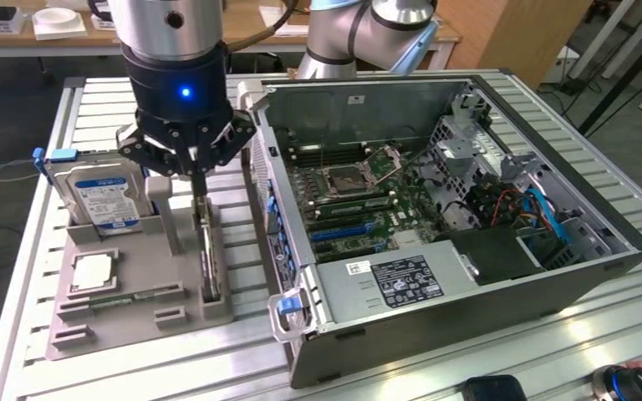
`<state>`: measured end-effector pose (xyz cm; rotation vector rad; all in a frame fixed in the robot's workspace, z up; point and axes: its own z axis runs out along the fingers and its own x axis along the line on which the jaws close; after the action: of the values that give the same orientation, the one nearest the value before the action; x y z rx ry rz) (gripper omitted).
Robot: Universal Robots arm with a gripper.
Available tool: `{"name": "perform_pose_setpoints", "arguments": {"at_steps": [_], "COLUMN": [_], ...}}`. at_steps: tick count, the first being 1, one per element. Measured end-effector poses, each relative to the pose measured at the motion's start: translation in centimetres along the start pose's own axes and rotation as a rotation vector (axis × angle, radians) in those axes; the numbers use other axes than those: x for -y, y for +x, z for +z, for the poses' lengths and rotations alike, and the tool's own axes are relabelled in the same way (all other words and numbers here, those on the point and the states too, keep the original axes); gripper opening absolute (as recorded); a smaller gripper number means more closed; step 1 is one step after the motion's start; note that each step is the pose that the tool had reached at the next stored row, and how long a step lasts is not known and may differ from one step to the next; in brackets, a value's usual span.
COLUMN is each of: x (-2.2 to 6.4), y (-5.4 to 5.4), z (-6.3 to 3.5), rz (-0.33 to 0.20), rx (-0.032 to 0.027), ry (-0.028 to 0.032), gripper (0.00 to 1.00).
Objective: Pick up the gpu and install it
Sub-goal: 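Pick up the gpu and move the gpu toward the slot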
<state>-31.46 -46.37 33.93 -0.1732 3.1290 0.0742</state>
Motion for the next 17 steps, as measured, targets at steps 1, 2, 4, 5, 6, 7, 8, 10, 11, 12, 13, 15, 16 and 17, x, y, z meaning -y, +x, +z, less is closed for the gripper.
{"name": "perform_pose_setpoints", "arguments": {"at_steps": [1,2,4,5,6,7,8,10,11,12,13,15,16,17], "x": [0.05,0.09,0.13,0.15,0.17,0.18,0.20,0.22,0.23,0.24,0.25,0.28,0.29,0.30], "y": [0.0,0.0,0.0,0.0,0.0,0.0,0.0,0.0,0.0,0.0,0.0,0.0,0.0,0.0], "z": [0.16,0.32,0.66,0.83,1.03,1.21,1.38,1.75,1.92,2.10,2.30,2.65,2.84,3.02], "rz": [0.000,0.000,0.000,0.000,0.001,0.001,0.001,0.001,0.001,0.001,0.001,0.001,0.001,0.001], "rx": [-0.0015,-0.0031,-0.0066,-0.0081,-0.0094,-0.0107,-0.0121,-0.0147,-0.0161,-0.0173,-0.0188,-0.0216,-0.0228,-0.0237], "ry": [-0.0002,-0.0004,-0.0008,-0.0010,-0.0011,-0.0012,-0.0013,-0.0017,-0.0017,-0.0020,-0.0021,-0.0024,-0.0026,-0.0026], "gripper": [0.10,0.10,0.10,0.10,0.10,0.10,0.10,0.10,0.10,0.10,0.10,0.10,0.10,0.10]}}
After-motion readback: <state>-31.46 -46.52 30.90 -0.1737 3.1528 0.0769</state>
